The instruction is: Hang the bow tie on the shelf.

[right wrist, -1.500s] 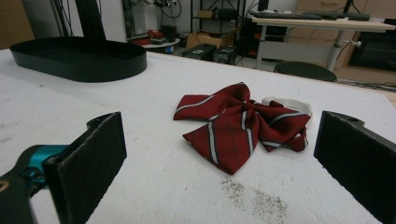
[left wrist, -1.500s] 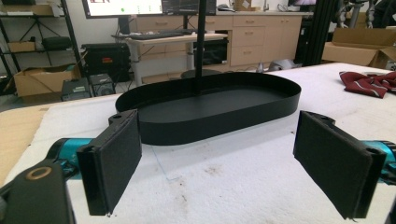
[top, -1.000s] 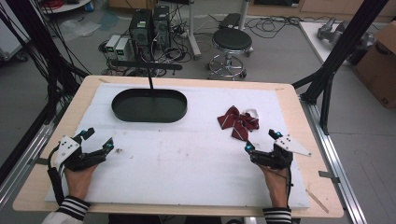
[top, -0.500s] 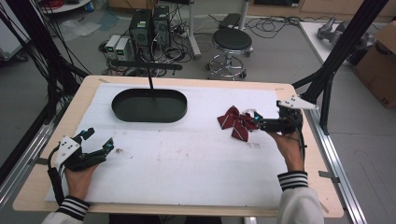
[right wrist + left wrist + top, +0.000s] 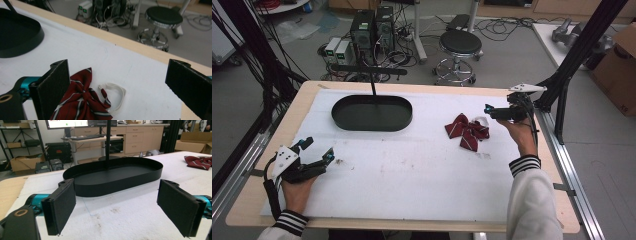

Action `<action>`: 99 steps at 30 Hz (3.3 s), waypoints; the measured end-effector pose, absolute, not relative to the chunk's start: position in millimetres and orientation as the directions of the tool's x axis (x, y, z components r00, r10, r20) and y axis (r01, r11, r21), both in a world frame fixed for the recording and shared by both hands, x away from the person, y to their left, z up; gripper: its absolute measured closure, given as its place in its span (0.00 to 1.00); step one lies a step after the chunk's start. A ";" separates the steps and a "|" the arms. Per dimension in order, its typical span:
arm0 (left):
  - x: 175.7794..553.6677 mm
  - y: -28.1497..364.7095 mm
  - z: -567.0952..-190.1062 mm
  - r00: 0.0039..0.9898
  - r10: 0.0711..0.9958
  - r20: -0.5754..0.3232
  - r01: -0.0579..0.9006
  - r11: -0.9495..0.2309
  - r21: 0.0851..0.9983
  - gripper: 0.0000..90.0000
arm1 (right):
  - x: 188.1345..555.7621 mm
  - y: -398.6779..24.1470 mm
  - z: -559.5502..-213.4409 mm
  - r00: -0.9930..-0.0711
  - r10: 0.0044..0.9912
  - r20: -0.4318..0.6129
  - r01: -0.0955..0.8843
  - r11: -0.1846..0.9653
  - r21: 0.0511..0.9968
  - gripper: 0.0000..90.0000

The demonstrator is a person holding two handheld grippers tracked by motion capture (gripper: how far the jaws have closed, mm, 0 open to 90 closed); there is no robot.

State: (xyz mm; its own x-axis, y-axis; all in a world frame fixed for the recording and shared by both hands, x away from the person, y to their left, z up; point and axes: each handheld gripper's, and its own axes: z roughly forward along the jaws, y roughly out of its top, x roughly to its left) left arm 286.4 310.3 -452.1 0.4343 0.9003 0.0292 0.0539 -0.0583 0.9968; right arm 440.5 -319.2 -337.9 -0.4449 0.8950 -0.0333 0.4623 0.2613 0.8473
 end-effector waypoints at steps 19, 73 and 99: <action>286.2 309.5 -452.0 0.435 0.900 0.038 0.054 -0.068 0.996 0.18 | 496.8 -309.8 -369.8 -0.443 0.891 -0.097 0.686 0.407 0.603 0.18; 286.3 308.7 -452.0 0.436 0.899 0.046 0.053 -0.076 0.996 0.18 | 519.3 -295.4 -411.8 -0.381 0.924 -0.027 0.865 0.367 0.341 0.97; 285.4 308.4 -452.1 0.437 0.898 0.053 0.045 -0.081 0.996 0.18 | 485.0 -270.6 -348.1 -0.501 0.865 -0.032 0.598 0.372 0.710 0.97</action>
